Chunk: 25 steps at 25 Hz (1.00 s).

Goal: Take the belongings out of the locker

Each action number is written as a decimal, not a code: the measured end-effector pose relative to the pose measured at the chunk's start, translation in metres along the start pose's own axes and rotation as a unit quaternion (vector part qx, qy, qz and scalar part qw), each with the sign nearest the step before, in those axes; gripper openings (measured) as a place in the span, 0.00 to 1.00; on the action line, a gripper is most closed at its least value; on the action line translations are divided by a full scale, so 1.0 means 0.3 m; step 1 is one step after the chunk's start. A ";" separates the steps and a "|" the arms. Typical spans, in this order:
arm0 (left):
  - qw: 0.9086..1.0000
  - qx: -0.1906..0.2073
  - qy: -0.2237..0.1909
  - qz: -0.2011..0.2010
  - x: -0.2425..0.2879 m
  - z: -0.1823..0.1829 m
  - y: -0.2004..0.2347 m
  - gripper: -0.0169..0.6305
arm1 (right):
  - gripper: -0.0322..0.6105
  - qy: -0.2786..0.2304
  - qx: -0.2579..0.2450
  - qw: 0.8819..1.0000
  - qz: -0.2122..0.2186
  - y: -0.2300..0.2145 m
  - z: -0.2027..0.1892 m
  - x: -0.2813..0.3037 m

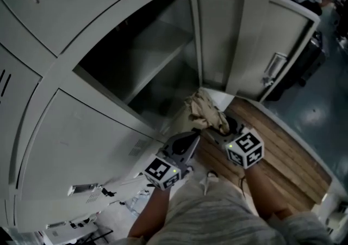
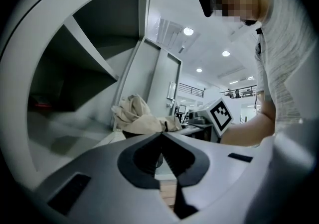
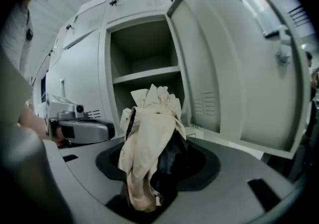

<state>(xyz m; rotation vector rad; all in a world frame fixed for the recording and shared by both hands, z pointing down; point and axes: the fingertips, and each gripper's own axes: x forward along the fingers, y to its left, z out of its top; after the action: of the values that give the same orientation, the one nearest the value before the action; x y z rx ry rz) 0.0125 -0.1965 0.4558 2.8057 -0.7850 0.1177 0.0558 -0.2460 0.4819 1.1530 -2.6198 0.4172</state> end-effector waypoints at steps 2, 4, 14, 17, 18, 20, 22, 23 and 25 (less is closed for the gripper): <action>1.000 0.002 0.001 -0.007 0.012 0.003 -0.012 0.03 | 0.41 -0.013 0.003 1.000 0.004 0.006 -0.005 -0.051; 1.000 0.004 0.003 -0.011 0.022 0.003 -0.023 0.03 | 0.41 -0.019 0.002 1.000 0.003 0.007 -0.019 -0.097; 1.000 0.005 0.011 -0.021 0.048 0.016 -0.055 0.03 | 0.41 -0.038 0.006 0.999 -0.013 0.008 -0.031 -0.243; 1.000 0.006 0.012 -0.022 0.055 0.021 -0.057 0.03 | 0.41 -0.049 -0.010 0.999 -0.010 0.009 -0.041 -0.247; 1.000 0.010 0.012 -0.024 0.057 0.021 -0.057 0.03 | 0.41 -0.052 -0.016 0.998 -0.008 0.010 -0.044 -0.246; 0.999 0.017 0.012 -0.027 0.059 0.018 -0.057 0.03 | 0.41 -0.050 -0.017 0.999 -0.004 0.015 -0.054 -0.245; 0.999 0.014 0.016 -0.024 0.058 0.014 -0.055 0.03 | 0.41 -0.046 -0.011 0.999 -0.001 0.019 -0.058 -0.244; 1.000 0.010 0.017 -0.022 0.058 0.014 -0.053 0.03 | 0.41 -0.046 -0.010 0.999 0.000 0.020 -0.057 -0.242; 1.000 0.007 0.019 -0.020 0.057 0.013 -0.050 0.03 | 0.41 -0.047 -0.011 0.999 0.001 0.018 -0.054 -0.238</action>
<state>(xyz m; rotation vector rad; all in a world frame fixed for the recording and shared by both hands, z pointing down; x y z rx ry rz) 0.0350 -0.1937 0.4514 2.8208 -0.7227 0.1692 0.1004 -0.1884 0.4719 1.1894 -2.6985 0.3430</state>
